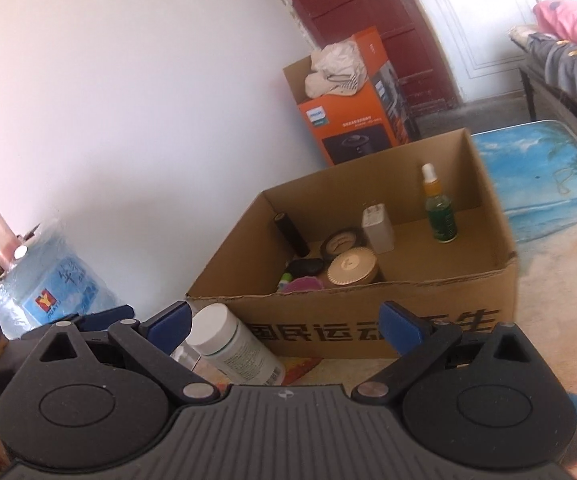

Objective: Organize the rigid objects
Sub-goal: 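Move the right tool back to the white supplement bottle, then grasp the white supplement bottle by its cap with the right tool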

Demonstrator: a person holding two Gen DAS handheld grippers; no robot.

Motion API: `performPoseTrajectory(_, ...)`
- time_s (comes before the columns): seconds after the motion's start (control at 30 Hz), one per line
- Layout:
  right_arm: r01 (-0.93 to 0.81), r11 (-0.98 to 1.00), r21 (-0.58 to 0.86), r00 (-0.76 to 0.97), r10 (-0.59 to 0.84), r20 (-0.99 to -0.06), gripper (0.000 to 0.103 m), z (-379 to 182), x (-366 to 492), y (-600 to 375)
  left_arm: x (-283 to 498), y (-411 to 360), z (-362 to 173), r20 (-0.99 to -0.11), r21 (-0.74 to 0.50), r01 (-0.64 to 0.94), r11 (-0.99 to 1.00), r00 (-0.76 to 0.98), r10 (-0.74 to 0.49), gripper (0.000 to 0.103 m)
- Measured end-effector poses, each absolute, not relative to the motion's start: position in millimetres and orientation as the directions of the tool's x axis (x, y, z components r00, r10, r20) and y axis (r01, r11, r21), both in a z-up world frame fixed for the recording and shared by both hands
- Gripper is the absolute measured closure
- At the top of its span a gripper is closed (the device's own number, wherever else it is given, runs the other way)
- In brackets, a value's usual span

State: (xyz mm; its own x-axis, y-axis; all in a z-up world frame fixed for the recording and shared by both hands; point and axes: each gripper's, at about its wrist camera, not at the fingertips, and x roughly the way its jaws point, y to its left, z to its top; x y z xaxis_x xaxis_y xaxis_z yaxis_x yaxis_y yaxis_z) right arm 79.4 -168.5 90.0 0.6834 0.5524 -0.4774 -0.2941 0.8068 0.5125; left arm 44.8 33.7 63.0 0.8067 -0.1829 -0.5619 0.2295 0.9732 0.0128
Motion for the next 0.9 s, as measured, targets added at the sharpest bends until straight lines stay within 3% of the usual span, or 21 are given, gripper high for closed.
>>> performPoseTrajectory(0.27,-0.38,0.776,0.503,0.605,0.62,-0.5,0.003,75,100,-115,52,13,19,-0.599,0.107,0.265,0.958,0.786,-0.15,0.003)
performPoseTrajectory(0.4,-0.399,0.764,0.507,0.565,0.641,-0.52,0.006,63,113,-96,59,6,10,-0.611,0.121,0.27,0.955,0.779,-0.142,0.01)
performPoseTrajectory(0.53,-0.411,0.752,0.515,0.536,0.656,-0.531,0.023,55,121,-85,63,7,8,-0.616,0.103,0.266,0.959,0.774,-0.148,0.03)
performPoseTrajectory(0.63,-0.414,0.737,0.534,0.519,0.673,-0.527,0.041,51,126,-83,66,9,8,-0.618,0.081,0.255,0.964,0.771,-0.152,0.045)
performPoseTrajectory(0.73,-0.415,0.711,0.567,0.507,0.698,-0.505,0.051,50,128,-86,67,11,11,-0.62,0.049,0.256,0.966,0.766,-0.171,0.05)
performPoseTrajectory(0.9,-0.389,0.719,0.575,0.525,0.687,-0.503,0.052,51,122,-98,66,5,15,-0.624,0.013,0.275,0.961,0.754,-0.207,0.05)
